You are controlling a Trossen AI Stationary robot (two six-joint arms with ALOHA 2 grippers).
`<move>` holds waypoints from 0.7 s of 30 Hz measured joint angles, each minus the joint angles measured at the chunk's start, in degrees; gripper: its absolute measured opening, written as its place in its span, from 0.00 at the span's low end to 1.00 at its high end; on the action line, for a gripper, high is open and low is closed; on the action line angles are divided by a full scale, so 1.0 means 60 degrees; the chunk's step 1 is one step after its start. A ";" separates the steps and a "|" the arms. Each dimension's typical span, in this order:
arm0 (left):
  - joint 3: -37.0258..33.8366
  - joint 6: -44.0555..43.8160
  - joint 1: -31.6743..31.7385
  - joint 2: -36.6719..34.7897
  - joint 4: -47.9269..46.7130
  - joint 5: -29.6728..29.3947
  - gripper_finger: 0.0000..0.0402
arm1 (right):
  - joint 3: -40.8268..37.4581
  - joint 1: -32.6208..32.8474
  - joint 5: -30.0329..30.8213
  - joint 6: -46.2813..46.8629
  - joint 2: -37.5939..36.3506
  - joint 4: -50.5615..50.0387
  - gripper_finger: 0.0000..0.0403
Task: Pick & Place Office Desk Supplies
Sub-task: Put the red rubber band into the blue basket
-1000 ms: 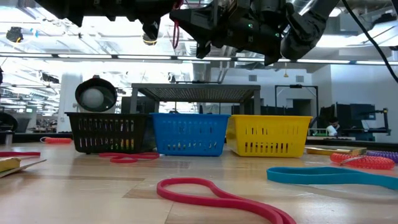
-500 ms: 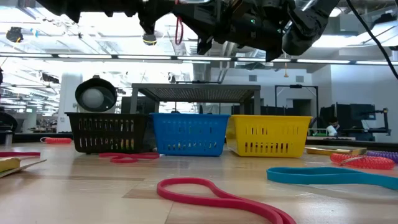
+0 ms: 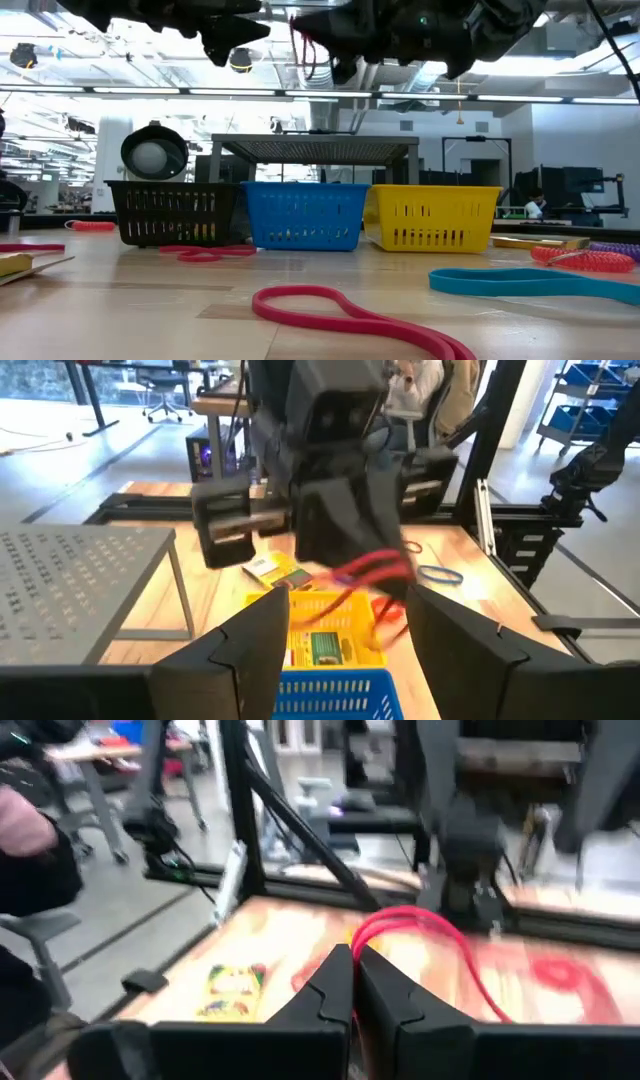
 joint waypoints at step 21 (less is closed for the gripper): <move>0.0007 -0.0004 0.0000 -0.0536 -0.0773 -0.0013 0.49 | -0.0003 0.0257 0.2693 -0.0271 0.0537 -0.2398 0.00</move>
